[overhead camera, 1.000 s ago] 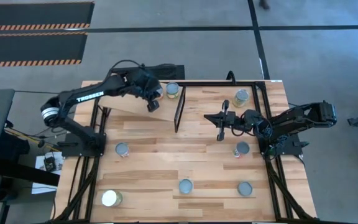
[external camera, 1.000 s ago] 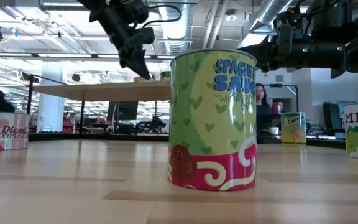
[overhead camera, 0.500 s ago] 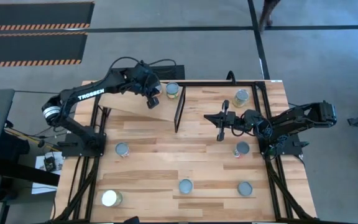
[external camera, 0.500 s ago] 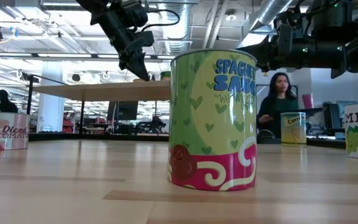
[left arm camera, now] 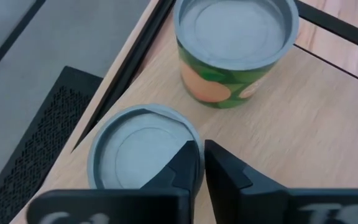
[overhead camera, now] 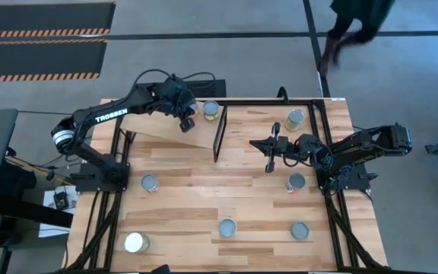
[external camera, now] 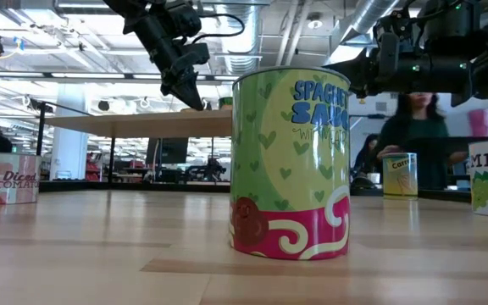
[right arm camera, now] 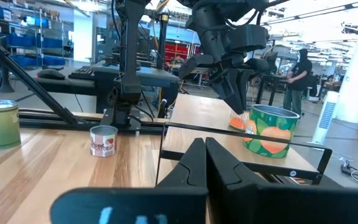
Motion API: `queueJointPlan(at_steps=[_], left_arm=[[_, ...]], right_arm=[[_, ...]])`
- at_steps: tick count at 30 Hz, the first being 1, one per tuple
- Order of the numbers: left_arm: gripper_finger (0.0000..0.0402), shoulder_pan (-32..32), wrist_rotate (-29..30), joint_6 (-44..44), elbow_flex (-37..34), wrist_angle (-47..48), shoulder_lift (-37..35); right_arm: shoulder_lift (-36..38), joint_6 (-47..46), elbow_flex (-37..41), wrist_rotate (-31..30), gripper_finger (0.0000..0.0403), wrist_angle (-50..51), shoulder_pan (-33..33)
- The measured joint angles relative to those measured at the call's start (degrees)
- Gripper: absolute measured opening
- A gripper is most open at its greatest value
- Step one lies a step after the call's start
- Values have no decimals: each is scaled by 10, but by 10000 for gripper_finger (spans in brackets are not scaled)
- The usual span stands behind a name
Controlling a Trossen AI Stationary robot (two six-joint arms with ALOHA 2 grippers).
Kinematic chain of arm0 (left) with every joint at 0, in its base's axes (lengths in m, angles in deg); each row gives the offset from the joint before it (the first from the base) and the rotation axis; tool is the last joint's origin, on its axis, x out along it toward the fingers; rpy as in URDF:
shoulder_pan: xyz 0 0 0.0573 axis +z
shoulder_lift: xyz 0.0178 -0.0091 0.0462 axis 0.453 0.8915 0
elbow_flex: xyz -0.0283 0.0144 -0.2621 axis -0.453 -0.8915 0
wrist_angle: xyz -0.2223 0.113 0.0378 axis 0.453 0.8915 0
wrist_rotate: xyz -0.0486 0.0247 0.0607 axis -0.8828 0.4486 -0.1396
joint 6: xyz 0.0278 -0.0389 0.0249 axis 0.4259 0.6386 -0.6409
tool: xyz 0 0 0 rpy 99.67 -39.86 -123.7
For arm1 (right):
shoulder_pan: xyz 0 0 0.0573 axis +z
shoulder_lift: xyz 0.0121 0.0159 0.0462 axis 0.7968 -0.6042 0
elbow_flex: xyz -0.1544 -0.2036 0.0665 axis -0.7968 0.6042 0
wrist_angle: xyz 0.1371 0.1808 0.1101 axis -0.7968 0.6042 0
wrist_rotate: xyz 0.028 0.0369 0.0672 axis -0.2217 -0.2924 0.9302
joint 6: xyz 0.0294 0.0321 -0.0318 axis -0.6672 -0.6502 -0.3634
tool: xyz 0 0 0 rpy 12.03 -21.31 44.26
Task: Pick and place cans onto a shelf
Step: Put the canned mushrooms on the shelf, then put the canned mixed fruit on the shelf
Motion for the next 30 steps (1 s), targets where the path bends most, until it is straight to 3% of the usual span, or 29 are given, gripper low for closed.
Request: queueJointPlan(at_steps=[10,17,23,30], left_arm=[[78,0,1,-12,0,-3,-9],[78,-19,17,-18,-21,-23,-119],[38,-99,4,0,-162,-150,-248],[2,-207,-5,27,-370,-399,-339]], right_arm=[[0,0,0,0,6,0,0],[0,6,0,-1,6,0,0],[0,11,0,-6,6,2,0],[0,10,0,-6,6,12,0]])
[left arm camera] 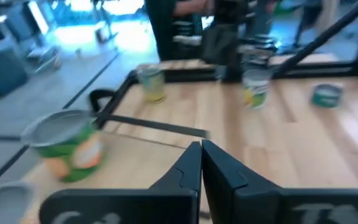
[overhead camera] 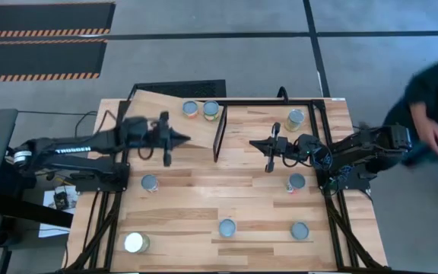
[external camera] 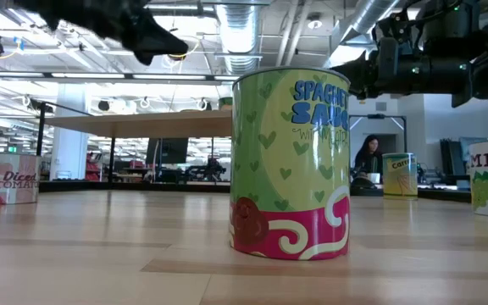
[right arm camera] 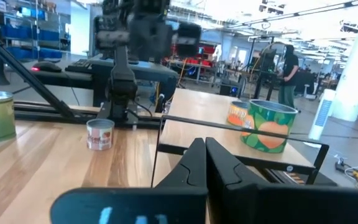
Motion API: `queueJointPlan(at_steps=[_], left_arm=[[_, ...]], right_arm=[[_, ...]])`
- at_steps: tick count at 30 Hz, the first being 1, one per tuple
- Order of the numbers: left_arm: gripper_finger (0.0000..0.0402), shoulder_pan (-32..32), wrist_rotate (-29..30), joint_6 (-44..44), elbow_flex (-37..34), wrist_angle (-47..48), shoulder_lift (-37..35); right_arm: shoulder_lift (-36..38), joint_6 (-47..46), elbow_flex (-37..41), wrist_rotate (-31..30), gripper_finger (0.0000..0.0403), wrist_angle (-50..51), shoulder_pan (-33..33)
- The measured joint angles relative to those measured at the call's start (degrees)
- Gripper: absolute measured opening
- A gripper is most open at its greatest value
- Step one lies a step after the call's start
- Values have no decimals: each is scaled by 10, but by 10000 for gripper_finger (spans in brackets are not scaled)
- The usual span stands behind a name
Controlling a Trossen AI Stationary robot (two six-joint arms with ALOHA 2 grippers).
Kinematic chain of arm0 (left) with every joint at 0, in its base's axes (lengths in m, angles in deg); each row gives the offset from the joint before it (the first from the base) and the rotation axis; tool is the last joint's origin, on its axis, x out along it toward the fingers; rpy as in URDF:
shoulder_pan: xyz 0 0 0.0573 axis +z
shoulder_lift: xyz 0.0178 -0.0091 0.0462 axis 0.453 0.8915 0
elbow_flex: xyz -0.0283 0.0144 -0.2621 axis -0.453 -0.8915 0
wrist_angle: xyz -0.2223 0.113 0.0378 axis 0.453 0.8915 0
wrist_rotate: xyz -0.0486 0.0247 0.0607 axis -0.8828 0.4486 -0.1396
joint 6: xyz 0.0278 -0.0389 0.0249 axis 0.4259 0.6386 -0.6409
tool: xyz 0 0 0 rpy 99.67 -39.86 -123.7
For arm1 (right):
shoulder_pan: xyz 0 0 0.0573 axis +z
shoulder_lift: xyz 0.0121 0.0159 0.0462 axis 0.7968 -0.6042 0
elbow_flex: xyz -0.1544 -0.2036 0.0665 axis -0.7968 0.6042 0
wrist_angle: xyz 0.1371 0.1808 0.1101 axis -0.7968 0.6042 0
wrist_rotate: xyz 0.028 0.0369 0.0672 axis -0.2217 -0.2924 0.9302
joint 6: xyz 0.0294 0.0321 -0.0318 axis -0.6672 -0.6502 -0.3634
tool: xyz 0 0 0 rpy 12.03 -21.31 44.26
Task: Pick and place cans onto a shelf
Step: Put the canned mixed fruit on the shelf
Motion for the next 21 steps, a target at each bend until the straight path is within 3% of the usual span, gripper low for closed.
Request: queueJointPlan(at_steps=[8,12,16,21], left_arm=[[1,-69,-4,4,-138,-205,-11],[0,-65,-58,28,-184,-274,-11],[0,-53,-94,38,-216,-327,-11],[0,-35,-125,39,-229,-327,-11]], right_arm=[[0,8,0,-20,5,5,26],[18,10,0,-47,3,57,57],[75,-45,-30,-103,3,256,92],[144,-172,-131,-169,4,630,142]])
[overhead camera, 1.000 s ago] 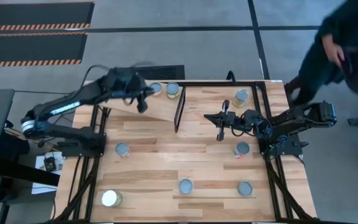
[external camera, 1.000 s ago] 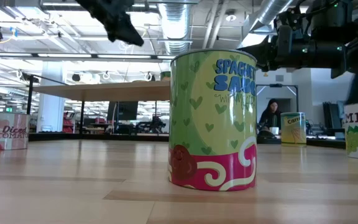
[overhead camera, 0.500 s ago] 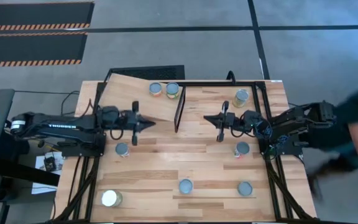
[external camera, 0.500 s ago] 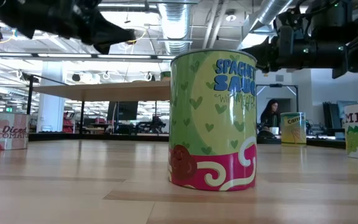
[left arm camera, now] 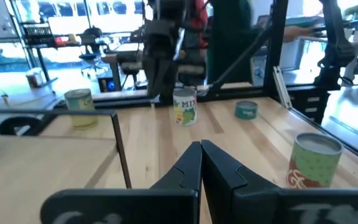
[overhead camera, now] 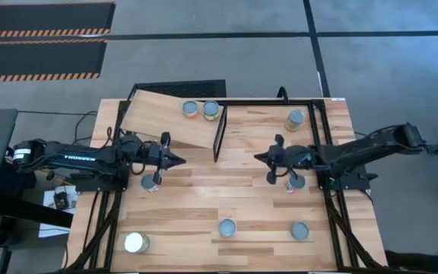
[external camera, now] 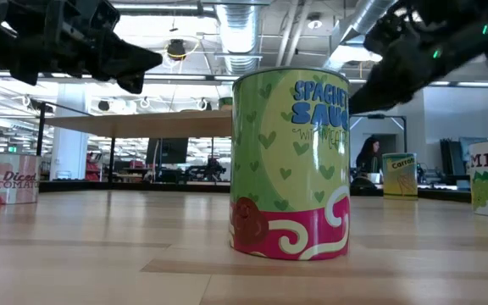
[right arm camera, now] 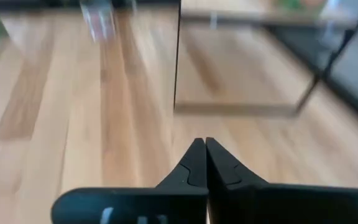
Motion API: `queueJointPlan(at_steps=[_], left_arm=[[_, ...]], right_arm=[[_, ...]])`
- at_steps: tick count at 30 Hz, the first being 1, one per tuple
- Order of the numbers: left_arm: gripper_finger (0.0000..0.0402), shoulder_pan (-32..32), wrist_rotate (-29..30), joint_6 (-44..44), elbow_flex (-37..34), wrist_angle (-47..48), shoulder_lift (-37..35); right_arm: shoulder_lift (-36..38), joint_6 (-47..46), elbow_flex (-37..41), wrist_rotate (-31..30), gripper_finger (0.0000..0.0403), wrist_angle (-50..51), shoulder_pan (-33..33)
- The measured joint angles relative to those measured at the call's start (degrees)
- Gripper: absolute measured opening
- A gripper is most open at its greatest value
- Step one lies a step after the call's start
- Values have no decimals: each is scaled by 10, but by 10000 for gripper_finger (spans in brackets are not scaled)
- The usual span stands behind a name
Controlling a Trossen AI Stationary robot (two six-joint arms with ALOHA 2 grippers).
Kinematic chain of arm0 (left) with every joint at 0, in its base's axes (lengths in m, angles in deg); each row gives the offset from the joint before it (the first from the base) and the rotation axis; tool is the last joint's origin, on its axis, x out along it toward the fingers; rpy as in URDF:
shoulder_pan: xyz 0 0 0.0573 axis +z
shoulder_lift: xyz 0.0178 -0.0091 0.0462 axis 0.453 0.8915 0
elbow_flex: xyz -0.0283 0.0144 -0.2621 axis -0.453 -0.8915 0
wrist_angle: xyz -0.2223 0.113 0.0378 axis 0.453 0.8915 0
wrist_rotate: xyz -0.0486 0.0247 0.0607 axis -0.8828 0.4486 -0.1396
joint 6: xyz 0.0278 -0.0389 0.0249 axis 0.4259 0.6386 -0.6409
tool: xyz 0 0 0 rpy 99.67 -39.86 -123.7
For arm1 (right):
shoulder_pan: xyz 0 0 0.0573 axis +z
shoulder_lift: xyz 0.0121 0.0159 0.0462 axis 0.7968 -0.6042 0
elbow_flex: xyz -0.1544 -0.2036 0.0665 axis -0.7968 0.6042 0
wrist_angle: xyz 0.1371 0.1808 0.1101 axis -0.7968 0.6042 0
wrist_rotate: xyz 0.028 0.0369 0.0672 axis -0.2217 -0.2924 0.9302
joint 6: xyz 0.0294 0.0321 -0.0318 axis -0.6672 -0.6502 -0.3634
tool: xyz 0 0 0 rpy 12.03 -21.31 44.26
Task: Pick and place cans onto a shelf
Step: Put the canned mixed fruit on the shelf
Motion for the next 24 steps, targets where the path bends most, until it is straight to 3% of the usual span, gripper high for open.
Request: queueJointPlan(at_steps=[4,10,18,24], left_arm=[[0,9,-7,0,0,6,0],[0,12,-8,-1,0,10,0],[0,12,-9,-12,0,10,0],[0,12,-10,-11,0,10,0]], right_arm=[[1,-116,-112,-3,5,247,52],[-59,-307,-235,7,9,501,147],[-138,-573,-330,72,87,730,238],[-192,-616,-333,94,154,766,241]])
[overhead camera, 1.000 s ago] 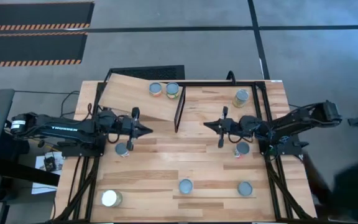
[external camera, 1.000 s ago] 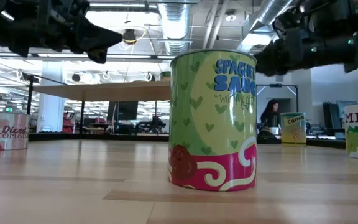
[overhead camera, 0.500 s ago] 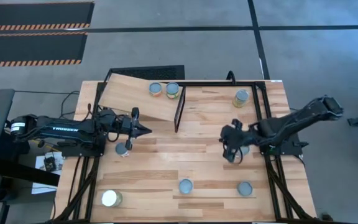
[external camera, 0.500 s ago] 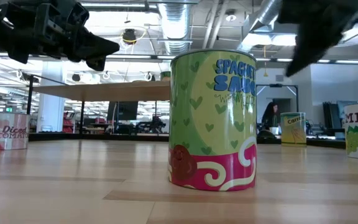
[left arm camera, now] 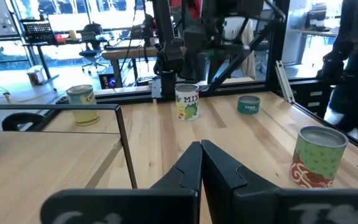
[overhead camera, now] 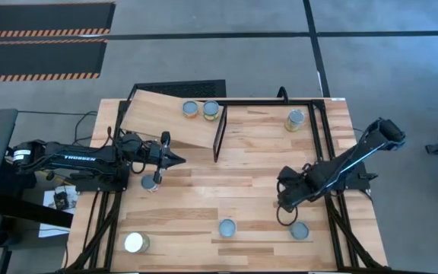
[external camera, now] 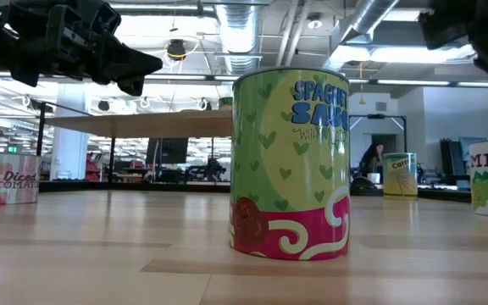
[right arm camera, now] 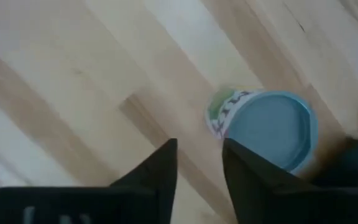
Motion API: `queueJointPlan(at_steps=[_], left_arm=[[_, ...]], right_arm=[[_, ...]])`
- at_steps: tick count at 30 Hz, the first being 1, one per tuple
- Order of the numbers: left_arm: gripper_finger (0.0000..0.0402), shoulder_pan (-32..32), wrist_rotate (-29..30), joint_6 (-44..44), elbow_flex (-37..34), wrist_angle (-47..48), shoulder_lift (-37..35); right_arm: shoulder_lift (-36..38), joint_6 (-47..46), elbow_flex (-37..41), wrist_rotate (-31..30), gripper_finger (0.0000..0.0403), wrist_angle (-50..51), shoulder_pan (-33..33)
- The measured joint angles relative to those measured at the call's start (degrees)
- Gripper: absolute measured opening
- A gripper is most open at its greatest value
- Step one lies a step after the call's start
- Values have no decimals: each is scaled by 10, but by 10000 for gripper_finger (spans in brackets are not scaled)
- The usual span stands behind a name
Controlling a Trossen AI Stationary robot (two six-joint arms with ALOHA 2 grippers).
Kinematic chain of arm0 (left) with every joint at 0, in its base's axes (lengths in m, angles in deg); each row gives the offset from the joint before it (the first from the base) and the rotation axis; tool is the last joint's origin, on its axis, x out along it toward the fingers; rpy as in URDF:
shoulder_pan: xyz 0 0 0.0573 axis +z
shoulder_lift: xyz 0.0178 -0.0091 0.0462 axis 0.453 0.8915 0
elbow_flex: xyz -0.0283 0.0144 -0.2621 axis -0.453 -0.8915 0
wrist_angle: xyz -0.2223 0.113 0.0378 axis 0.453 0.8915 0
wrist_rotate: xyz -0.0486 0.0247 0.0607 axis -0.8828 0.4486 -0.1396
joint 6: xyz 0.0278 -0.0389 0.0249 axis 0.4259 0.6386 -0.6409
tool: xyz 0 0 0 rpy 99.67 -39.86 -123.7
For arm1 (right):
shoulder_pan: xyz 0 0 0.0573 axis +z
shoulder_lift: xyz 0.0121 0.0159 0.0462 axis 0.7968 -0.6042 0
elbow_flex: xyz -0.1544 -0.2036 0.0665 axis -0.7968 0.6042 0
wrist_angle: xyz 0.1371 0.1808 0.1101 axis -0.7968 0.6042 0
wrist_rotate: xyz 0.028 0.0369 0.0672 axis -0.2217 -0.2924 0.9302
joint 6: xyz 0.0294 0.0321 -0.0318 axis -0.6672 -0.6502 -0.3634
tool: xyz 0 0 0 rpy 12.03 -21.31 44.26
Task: Pick and place cans onto a shelf
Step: Put the canned mixed fruit on the shelf
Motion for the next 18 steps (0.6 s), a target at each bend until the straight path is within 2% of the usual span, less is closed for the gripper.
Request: queueJointPlan(at_steps=[4,8,14,18], left_arm=[[0,0,0,-2,0,1,0],[0,0,0,-3,0,7,0],[0,0,0,-5,0,23,0],[0,0,0,-9,0,26,0]], right_arm=[[-53,2,4,19,169,31,-37],[-103,43,4,54,153,42,-68],[-135,122,0,81,72,17,-87],[-136,157,-33,76,14,-15,-92]])
